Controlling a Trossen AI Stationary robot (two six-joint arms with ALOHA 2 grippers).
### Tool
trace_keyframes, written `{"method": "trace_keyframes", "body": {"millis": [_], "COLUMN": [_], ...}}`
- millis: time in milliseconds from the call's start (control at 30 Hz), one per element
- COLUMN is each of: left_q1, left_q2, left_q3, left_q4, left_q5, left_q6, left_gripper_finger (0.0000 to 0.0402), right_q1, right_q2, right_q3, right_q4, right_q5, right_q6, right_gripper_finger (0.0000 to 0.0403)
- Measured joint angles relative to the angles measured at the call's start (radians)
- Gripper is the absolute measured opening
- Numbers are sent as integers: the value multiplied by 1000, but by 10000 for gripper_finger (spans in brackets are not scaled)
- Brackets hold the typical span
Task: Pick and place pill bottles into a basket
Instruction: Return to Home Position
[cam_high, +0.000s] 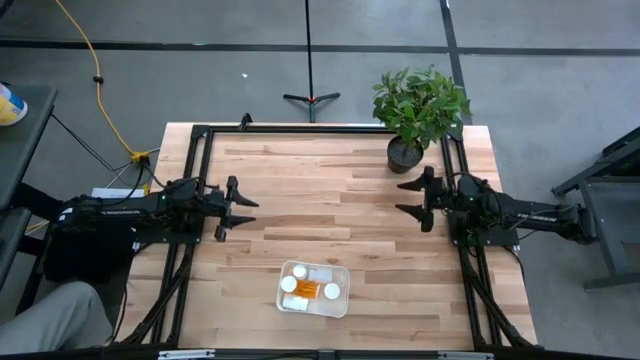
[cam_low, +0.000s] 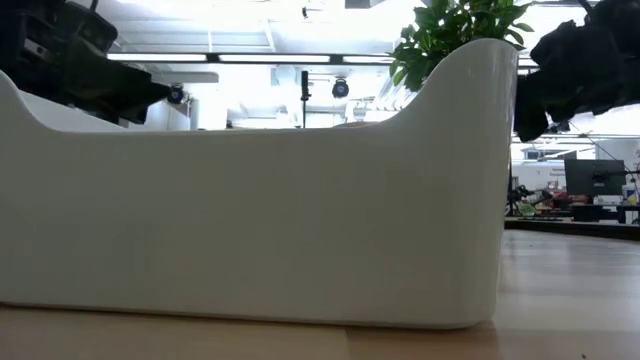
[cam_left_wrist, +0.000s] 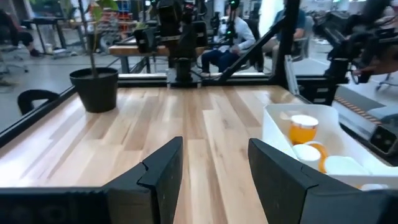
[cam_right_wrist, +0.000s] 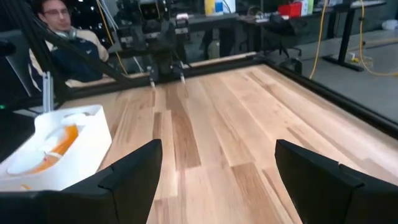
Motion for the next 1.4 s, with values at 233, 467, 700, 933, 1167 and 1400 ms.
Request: {"method": "trace_keyframes", "body": {"millis": [233,467,700,933,1167,1400], "left_q1": [0,0,0,0,0,0], "left_q2": [0,0,0,0,0,0], "left_q3": [0,0,0,0,0,0], "left_q4": [-14,-20,-20,-19,-19,-19], "left_q5": [-8,-7,-7,-7,-7,-6], "left_q6": [-7,-15,-25,-25,-25,-25], "left_gripper_finger": [216,216,216,216,216,216], "right_q1": [0,0,0,0,0,0], "right_q2": [0,0,0,0,0,0], "right_q3": [0,0,0,0,0,0], "right_q4": [-19,-20,-22,-22,-22,-22], "right_q5": [-11,-24,-24,-24,-24,-24], "right_q6": [2,4,22,23,23,23], "right_gripper_finger": [303,303,303,303,303,303]}}
